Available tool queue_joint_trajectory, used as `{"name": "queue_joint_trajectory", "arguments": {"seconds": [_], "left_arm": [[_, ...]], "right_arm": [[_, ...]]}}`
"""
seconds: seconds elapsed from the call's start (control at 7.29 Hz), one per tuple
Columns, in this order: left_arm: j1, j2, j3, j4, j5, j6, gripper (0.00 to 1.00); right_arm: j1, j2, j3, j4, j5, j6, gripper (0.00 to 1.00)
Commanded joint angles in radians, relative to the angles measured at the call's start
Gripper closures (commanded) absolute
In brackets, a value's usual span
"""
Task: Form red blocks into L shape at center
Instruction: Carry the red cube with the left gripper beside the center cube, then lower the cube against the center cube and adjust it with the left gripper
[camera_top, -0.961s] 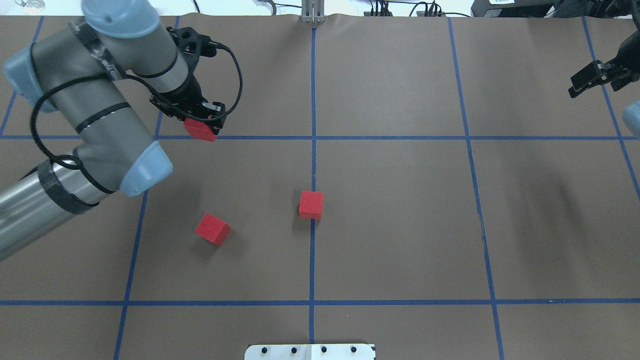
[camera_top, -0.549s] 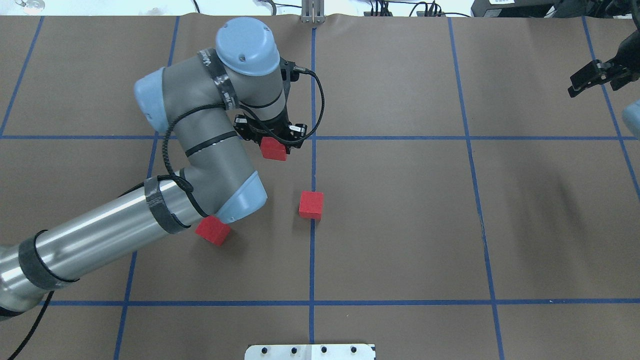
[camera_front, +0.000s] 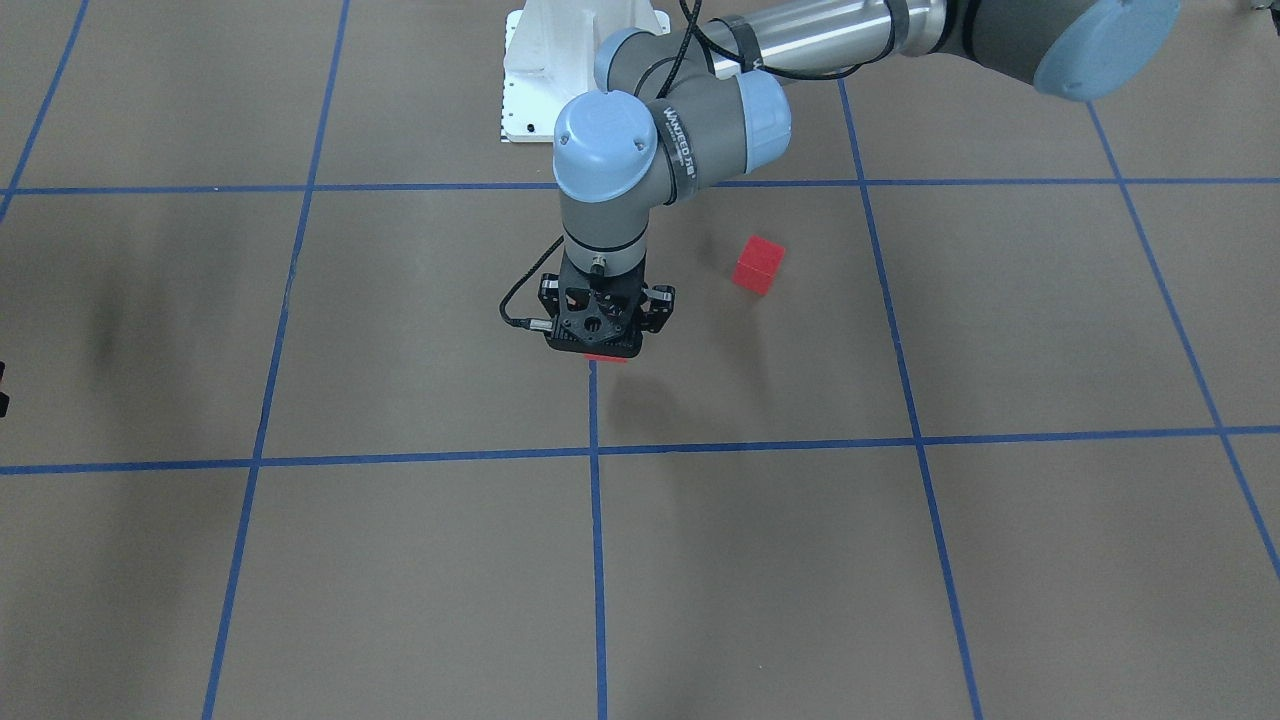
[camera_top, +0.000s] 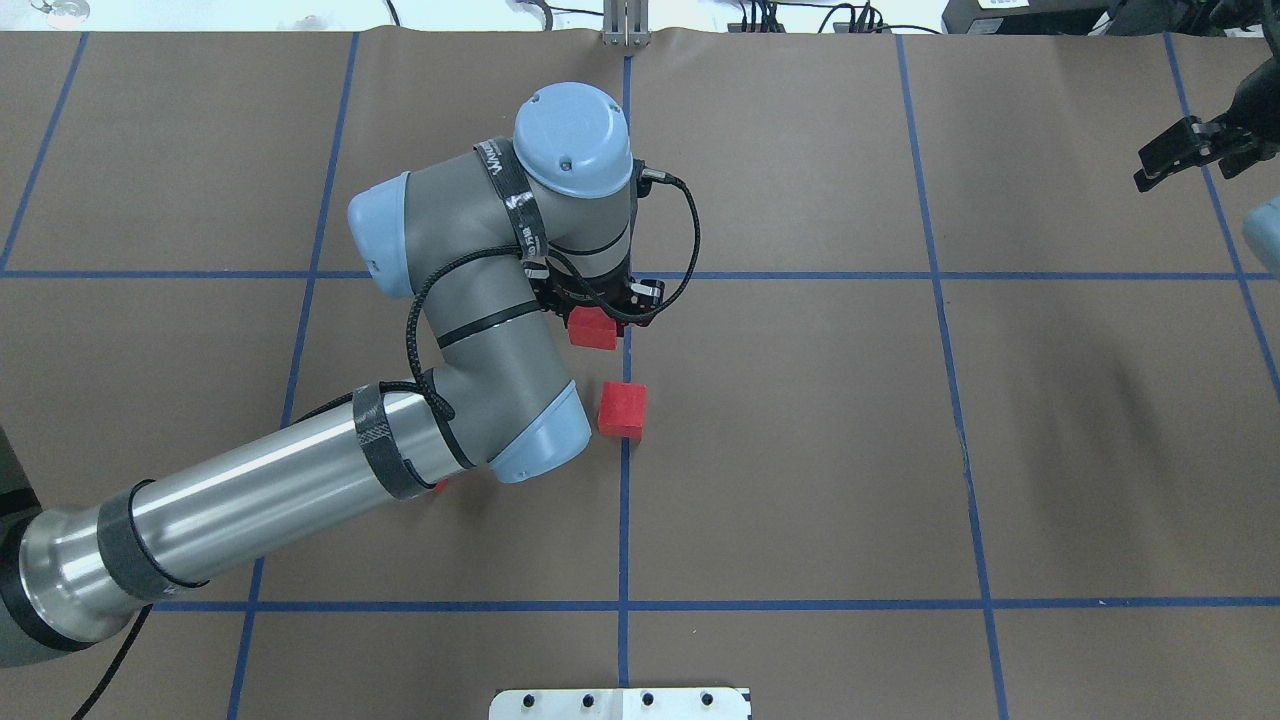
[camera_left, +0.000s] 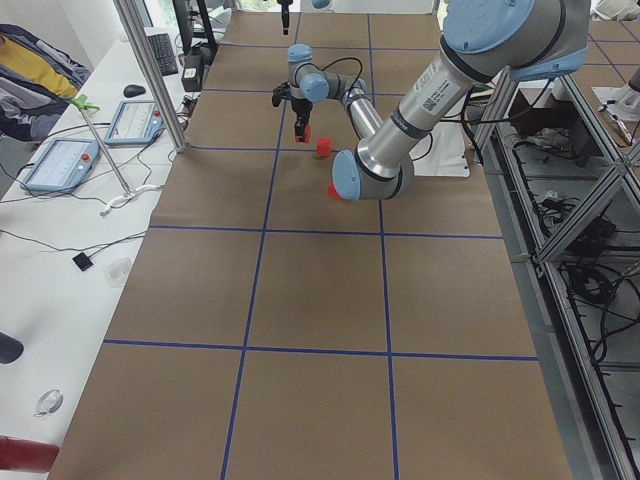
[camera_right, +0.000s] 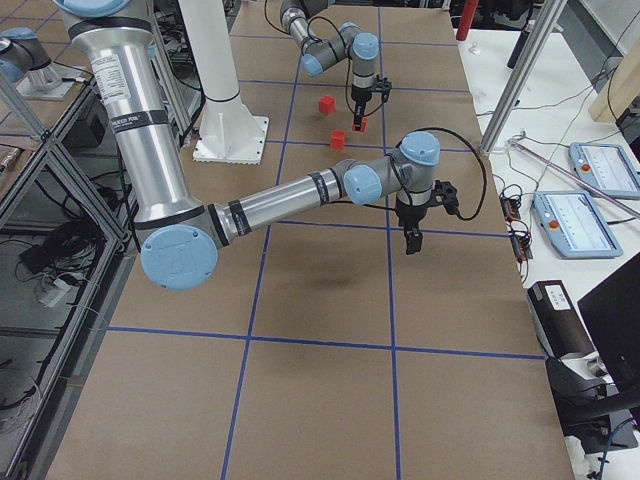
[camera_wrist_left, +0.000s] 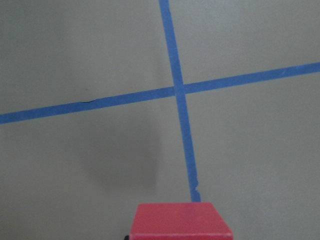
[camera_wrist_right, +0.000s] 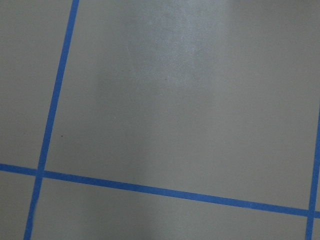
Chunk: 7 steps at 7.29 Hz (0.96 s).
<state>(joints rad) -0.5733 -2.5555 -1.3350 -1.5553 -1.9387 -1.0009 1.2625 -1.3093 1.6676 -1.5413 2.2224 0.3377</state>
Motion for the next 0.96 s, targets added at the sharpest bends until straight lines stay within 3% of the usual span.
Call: {"name": "queue_joint_trajectory", "arguments": {"seconds": [0.0,0.14,0.82], "left_arm": [[0.024,-0.019,0.071,-0.078,0.023,-0.031,0.92],[0.048,-0.019,0.076,-0.078,0.058,-0.033,0.91],[0.072,-0.011,0.079,-0.074,0.063,-0.073,0.90]], "right_arm": [[-0.002,0.001,-0.002,0.000,-0.001,0.000,0.01],[-0.002,0.001,-0.002,0.000,-0.001,0.000,0.01],[0.000,0.001,-0.002,0.000,-0.001,0.001,0.01]]}}
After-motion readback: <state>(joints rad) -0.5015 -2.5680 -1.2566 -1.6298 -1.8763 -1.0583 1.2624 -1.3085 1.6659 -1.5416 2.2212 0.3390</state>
